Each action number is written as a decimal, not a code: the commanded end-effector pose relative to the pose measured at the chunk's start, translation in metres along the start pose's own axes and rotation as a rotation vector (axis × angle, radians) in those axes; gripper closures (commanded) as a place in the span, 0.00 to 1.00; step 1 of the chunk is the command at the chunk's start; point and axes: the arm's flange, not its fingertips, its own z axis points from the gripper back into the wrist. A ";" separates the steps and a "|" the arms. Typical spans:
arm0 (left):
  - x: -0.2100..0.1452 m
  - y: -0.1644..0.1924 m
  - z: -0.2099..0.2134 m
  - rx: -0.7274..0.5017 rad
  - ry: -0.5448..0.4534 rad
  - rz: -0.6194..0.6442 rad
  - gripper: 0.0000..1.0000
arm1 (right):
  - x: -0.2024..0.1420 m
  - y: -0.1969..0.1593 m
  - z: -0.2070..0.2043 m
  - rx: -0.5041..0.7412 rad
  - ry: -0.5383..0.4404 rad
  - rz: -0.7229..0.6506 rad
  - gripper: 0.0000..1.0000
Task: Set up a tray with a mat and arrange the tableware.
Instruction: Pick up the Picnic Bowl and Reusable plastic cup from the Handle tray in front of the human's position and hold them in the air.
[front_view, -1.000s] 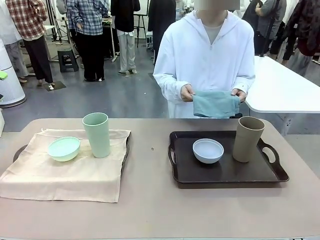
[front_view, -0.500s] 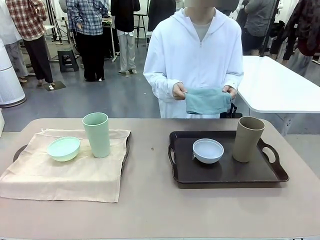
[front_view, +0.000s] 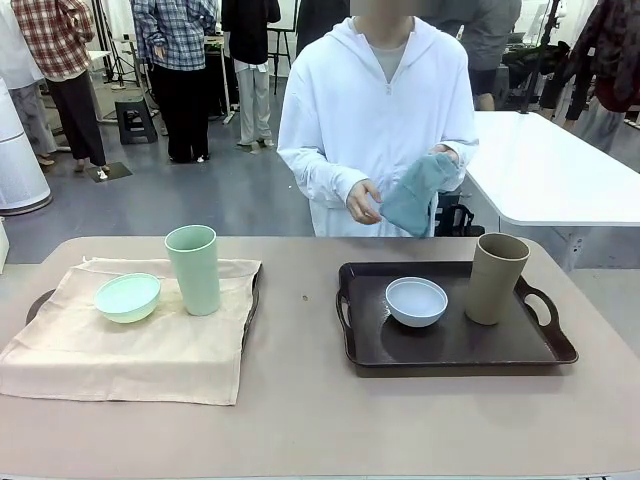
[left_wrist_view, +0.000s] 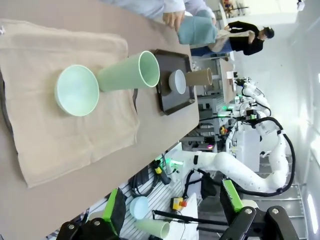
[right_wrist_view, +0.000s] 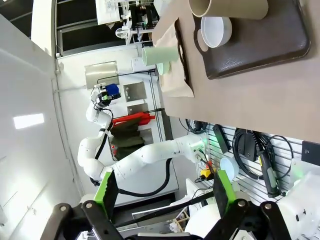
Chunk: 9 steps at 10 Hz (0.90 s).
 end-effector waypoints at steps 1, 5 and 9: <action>-0.001 0.003 0.000 -0.011 -0.024 -0.017 0.00 | 0.001 0.001 0.001 0.023 0.000 0.021 0.00; -0.001 0.003 0.000 -0.011 -0.024 -0.017 0.00 | 0.001 0.001 0.001 0.023 0.000 0.021 0.00; 0.000 0.000 0.000 -0.003 -0.002 -0.003 0.00 | 0.000 0.000 0.000 -0.002 0.000 0.000 0.00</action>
